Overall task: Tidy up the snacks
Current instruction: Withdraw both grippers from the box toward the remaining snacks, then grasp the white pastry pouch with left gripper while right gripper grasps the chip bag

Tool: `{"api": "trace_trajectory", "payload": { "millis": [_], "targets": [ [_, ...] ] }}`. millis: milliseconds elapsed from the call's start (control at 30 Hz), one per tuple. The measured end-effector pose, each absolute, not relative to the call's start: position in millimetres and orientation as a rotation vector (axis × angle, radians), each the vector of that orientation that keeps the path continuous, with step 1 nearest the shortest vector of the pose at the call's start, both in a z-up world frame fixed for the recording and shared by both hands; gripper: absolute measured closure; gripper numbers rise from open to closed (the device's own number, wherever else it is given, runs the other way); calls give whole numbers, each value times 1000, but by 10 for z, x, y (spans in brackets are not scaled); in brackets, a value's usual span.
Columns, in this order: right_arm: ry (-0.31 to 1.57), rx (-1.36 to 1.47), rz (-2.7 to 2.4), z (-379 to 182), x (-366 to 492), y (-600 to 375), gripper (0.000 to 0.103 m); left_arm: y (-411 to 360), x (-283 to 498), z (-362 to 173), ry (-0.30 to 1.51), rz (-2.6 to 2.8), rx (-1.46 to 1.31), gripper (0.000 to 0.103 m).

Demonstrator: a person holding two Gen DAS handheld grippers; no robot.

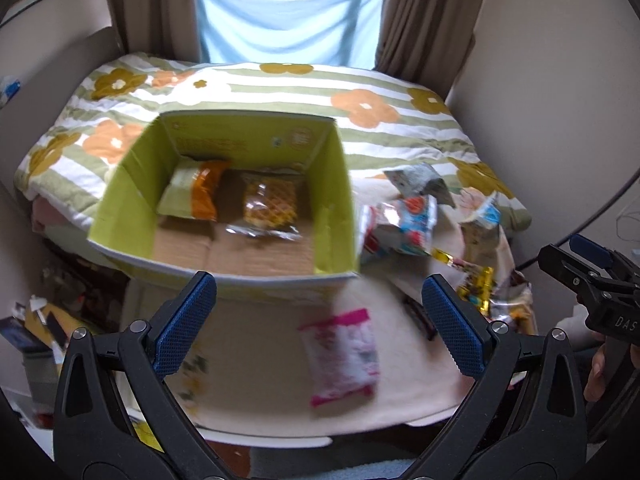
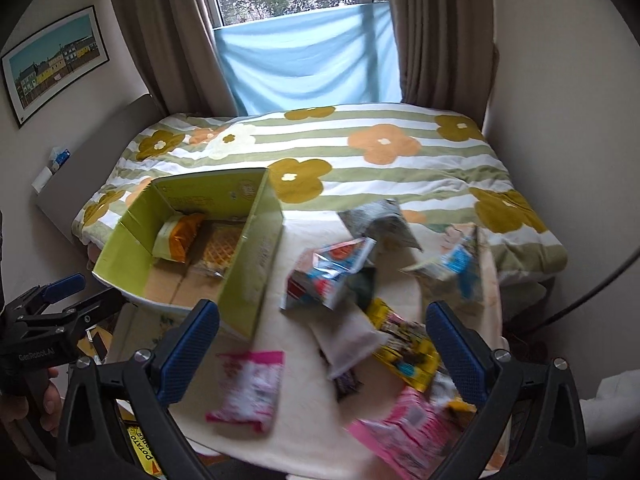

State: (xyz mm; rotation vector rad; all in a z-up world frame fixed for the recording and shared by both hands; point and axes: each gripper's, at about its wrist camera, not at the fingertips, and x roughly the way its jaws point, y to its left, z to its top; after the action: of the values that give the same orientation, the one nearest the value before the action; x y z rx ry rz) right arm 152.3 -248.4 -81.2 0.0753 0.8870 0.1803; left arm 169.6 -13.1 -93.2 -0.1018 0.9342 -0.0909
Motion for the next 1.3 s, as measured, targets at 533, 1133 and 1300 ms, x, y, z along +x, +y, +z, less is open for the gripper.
{"api": "trace_trajectory", "payload": {
  "millis": [533, 1133, 1300],
  "targets": [
    [998, 170, 130, -1418, 1208, -3565, 0, -1242, 1853, -1595, 1116, -126, -236, 1],
    [1140, 353, 15, -2167, 1526, -3952, 0, -1595, 3027, -2737, 1377, -76, -369, 1],
    [1170, 388, -1, -2294, 1565, -3957, 0, -1653, 3191, -2891, 1410, -82, -362, 2]
  ]
}}
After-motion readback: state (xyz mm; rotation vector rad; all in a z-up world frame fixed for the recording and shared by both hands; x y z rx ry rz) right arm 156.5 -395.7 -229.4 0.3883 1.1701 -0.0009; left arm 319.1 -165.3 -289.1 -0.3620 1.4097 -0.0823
